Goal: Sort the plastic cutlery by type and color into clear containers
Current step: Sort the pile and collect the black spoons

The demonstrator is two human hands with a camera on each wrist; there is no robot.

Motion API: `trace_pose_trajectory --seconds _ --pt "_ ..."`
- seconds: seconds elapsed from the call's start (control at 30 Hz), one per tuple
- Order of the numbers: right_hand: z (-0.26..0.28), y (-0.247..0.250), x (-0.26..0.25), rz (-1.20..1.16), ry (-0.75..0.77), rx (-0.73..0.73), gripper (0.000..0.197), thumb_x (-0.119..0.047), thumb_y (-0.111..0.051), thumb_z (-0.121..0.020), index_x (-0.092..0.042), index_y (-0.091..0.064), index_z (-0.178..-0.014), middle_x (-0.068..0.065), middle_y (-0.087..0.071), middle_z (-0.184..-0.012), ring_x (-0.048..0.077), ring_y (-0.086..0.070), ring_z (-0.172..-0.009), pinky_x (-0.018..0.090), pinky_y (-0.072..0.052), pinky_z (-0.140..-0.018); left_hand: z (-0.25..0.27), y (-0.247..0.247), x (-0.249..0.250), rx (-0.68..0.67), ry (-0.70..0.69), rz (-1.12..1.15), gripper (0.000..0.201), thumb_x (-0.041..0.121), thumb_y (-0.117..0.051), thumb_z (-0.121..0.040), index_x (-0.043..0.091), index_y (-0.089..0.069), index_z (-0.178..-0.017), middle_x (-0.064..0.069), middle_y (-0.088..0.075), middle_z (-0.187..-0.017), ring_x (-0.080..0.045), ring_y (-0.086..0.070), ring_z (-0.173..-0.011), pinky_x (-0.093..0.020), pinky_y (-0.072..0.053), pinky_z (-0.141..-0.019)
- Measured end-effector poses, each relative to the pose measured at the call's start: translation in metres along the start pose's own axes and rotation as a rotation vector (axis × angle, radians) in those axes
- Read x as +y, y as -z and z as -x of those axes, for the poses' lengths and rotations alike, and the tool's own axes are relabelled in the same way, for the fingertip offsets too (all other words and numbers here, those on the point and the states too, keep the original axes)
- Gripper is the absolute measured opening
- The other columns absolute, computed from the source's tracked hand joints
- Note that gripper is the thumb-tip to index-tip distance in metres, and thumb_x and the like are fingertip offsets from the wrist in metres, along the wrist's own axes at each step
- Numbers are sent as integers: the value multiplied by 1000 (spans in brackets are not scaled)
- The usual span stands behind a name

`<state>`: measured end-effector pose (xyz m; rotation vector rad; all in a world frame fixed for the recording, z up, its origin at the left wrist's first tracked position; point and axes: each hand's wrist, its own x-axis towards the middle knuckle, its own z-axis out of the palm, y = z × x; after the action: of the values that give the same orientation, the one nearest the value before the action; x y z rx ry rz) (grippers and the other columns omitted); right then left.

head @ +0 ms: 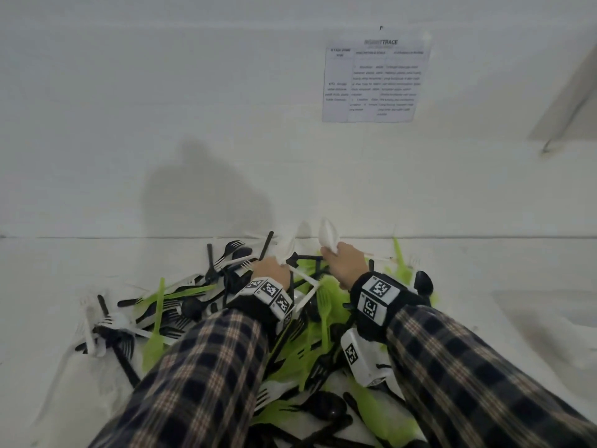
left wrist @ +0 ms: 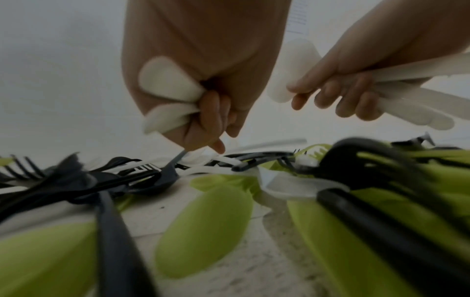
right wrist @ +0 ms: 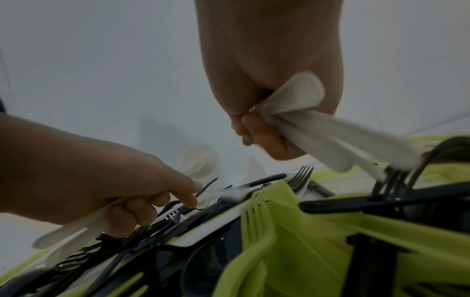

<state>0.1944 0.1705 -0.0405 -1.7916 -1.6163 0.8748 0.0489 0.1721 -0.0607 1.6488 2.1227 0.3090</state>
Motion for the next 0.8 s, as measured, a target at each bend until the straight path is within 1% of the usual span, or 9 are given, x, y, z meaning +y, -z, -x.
trace_pose_trajectory --seconds 0.07,0.17,0.23,0.33,0.4,0.53,0.67,0.73,0.8 --pt "-3 1 1 49 20 -16 23 -28 -48 -94 -7 -50 -85 9 -51 -81 24 -48 -77 30 -38 -62 -4 -3 2 -15 6 -38 41 28 -38 -100 -4 -55 -118 -19 -58 -123 -32 -54 -115 -33 -43 -89" --pt "-7 0 4 63 11 -82 24 -25 -52 -91 -8 -50 -74 0 -43 -62 17 -43 -57 23 -33 -48 -11 -7 4 -21 4 -64 40 30 -38 -100 -2 -57 -116 -17 -59 -122 -32 -55 -114 -33 -43 -88" --pt "-10 -4 5 97 17 -131 22 -25 -51 -91 -8 -52 -77 0 -43 -61 14 -39 -54 17 -32 -41 -14 -8 6 -33 -1 -60 40 31 -37 -101 -1 -55 -118 -16 -58 -122 -32 -54 -115 -33 -42 -90" --pt "-14 -11 5 156 46 -127 22 -23 -54 -89 -11 -50 -70 3 -51 -70 21 -48 -71 17 -28 -45 -19 -9 5 -44 8 -41 42 31 -36 -100 -2 -55 -118 -19 -58 -123 -33 -54 -114 -33 -42 -88" --pt "-15 -16 3 206 62 -108 19 -24 -58 -86 -12 -51 -74 2 -52 -75 19 -49 -79 22 -30 -52 -18 -8 5 -43 13 -24 41 28 -36 -101 -3 -54 -119 -18 -58 -123 -33 -54 -115 -34 -41 -89" --pt "-13 -22 -3 339 81 -164 19 -30 -59 -86 -13 -52 -81 3 -53 -81 18 -50 -78 23 -35 -61 -13 -2 5 -63 12 18 34 21 -37 -99 0 -56 -116 -17 -60 -120 -33 -56 -111 -34 -42 -85" --pt "-9 -24 -10 380 116 -212 29 -32 -53 -91 -11 -49 -72 2 -49 -68 19 -48 -78 22 -31 -51 -9 8 0 -72 89 129 40 27 -45 -96 -2 -56 -121 -18 -58 -124 -31 -55 -114 -32 -43 -89" --pt "-8 -26 -13 357 136 -262 30 -34 -53 -91 -8 -57 -78 8 -55 -78 20 -49 -80 26 -33 -56 -6 13 -2 -76 81 162 38 26 -45 -96 -3 -57 -120 -19 -59 -122 -28 -56 -102 -31 -44 -79" --pt "-8 -27 -14 323 115 -281 29 -32 -54 -90 -6 -57 -76 9 -54 -74 20 -49 -78 28 -32 -56 -2 14 -5 -81 57 189 27 23 -49 -93 1 -62 -104 -17 -61 -106 -22 -50 -83 -27 -39 -61"
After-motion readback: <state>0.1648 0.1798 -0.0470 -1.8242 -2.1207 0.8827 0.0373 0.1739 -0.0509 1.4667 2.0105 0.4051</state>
